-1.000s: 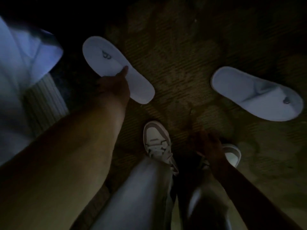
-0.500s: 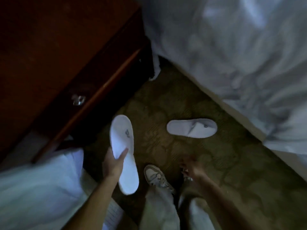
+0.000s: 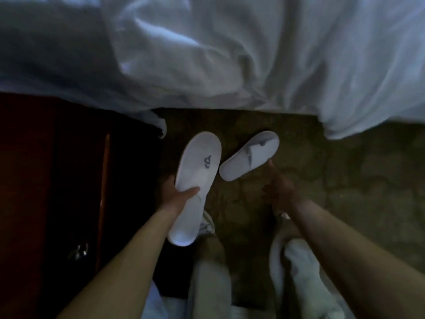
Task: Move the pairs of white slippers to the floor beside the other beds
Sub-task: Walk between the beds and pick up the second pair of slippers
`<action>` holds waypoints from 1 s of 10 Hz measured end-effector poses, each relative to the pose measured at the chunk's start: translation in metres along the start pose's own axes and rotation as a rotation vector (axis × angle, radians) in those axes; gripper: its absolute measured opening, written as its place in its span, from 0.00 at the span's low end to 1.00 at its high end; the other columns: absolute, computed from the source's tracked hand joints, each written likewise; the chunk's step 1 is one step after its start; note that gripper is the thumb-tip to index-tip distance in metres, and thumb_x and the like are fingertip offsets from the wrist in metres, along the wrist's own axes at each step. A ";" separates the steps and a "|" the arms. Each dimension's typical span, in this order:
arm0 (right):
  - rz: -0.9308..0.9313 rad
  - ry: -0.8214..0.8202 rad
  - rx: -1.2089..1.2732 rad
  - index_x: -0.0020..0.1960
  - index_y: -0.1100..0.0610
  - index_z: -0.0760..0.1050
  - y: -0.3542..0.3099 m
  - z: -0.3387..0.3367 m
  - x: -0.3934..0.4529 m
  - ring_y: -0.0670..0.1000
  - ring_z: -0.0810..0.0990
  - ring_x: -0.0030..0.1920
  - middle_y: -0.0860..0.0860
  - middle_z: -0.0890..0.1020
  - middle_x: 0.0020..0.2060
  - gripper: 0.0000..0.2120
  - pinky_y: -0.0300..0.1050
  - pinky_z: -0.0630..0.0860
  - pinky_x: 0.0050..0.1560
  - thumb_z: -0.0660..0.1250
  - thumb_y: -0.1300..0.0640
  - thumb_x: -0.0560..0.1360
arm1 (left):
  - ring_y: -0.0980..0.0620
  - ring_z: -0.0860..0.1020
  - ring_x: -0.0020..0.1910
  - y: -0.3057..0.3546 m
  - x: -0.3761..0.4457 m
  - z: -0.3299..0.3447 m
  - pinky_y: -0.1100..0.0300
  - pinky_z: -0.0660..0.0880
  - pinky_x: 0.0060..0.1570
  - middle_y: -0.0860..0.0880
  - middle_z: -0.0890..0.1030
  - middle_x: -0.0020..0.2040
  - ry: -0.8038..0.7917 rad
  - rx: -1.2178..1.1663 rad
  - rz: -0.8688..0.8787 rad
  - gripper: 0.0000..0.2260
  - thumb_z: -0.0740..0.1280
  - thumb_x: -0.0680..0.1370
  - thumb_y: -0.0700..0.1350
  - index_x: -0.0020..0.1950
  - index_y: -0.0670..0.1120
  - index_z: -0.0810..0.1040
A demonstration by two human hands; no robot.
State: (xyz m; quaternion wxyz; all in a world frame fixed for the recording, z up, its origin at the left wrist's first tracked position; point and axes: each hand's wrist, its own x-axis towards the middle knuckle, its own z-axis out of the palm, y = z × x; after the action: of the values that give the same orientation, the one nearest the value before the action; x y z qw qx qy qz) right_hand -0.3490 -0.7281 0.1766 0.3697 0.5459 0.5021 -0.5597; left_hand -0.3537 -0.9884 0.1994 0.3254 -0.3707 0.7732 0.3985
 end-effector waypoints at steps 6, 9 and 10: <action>-0.093 0.836 0.077 0.77 0.62 0.53 0.015 0.097 0.245 0.59 0.59 0.75 0.58 0.58 0.76 0.53 0.55 0.61 0.71 0.67 0.31 0.65 | 0.42 0.76 0.63 -0.029 0.158 0.058 0.46 0.73 0.63 0.47 0.78 0.65 -0.124 -0.085 0.136 0.29 0.76 0.71 0.42 0.71 0.47 0.73; -0.310 0.755 0.427 0.58 0.58 0.65 0.013 0.084 0.233 0.53 0.78 0.51 0.53 0.77 0.53 0.33 0.45 0.72 0.50 0.79 0.50 0.62 | 0.44 0.77 0.62 -0.017 0.167 0.060 0.49 0.73 0.61 0.46 0.79 0.64 -0.131 -0.099 0.161 0.25 0.73 0.73 0.39 0.70 0.45 0.75; -0.376 0.565 0.491 0.60 0.58 0.65 0.032 0.062 0.194 0.48 0.76 0.47 0.48 0.74 0.49 0.35 0.44 0.73 0.47 0.79 0.50 0.62 | 0.43 0.77 0.63 -0.005 0.140 0.057 0.51 0.73 0.59 0.45 0.78 0.66 -0.182 -0.122 0.151 0.25 0.72 0.74 0.39 0.71 0.45 0.74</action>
State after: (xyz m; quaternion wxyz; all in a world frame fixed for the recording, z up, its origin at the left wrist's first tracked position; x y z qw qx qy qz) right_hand -0.3586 -0.7687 -0.0250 -0.0321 0.6488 0.5262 -0.5488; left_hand -0.4098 -0.9859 0.0589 0.3403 -0.2928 0.7406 0.5000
